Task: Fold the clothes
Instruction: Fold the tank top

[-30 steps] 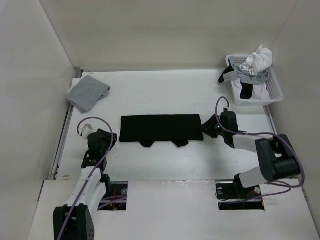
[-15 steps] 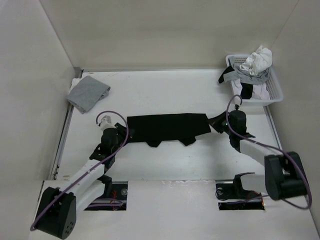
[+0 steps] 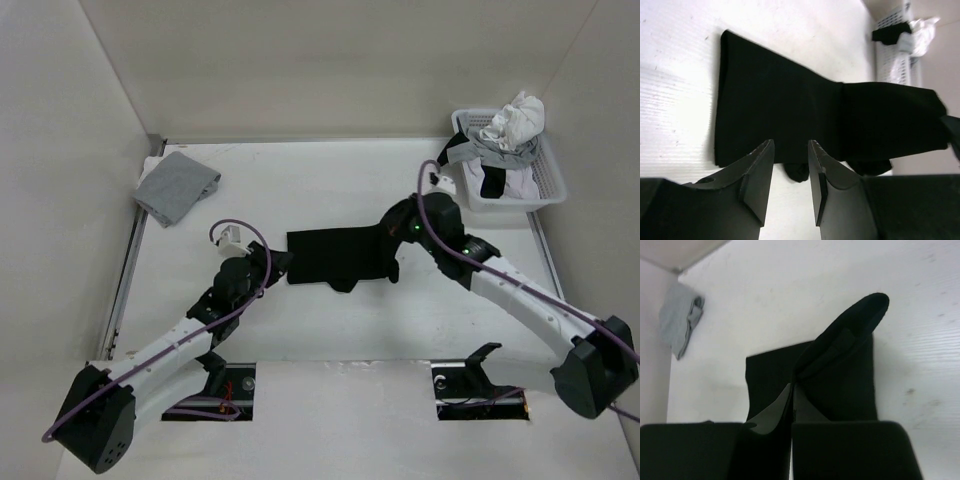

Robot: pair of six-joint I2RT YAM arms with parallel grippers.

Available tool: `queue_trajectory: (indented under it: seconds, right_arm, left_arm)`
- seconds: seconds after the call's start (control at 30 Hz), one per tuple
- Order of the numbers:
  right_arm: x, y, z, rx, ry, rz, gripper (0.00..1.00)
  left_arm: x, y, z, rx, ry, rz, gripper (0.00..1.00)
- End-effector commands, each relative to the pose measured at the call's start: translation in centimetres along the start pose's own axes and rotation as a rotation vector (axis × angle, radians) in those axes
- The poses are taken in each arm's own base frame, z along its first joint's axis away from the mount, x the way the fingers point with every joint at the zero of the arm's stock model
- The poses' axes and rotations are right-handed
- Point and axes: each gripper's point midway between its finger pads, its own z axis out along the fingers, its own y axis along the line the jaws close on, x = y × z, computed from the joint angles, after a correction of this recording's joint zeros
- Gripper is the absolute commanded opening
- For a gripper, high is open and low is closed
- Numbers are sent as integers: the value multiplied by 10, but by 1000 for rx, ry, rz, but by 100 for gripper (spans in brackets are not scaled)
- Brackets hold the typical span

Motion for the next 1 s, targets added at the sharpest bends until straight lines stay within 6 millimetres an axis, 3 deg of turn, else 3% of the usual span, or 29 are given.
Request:
queue_trajectory:
  seconds: [0.0,0.3,0.4,0.47,0.5,0.6,0.7,0.8,0.87,0.97]
  right_arm:
    - [12,21,7,66,20,-97,1]
    - [93,118,43,52,193,-231,1]
    - [121,139,60,61,246,-260,1]
    - [143,151,73,59,282,-271,7]
    - [157,156,78,55,299,-270,16]
    - [179,169,77,14,332,-259,30]
    - [172,182,57,-73,322,-242,33]
    - [144,178,26,-133,266,-218,34]
    - [124,163,7,-156,228,-196,33]
    - [90,121,-9,-158,140,-168,22]
  left_arm:
    - [-18,-18,-8,80,-63,-48,31]
    - [-31,-7,-30,103,-93,-81,32]
    - [-37,2,-33,96,-106,-93,32]
    - [-40,9,-33,88,-111,-101,32]
    - [-41,13,-32,80,-109,-106,33]
    - [-47,26,-31,56,-114,-121,35]
    - [-54,35,-31,38,-128,-136,36]
    - [-59,36,-29,23,-132,-125,36]
    - [-60,35,-27,17,-134,-115,36]
    - [-61,42,-24,-18,-144,-80,37]
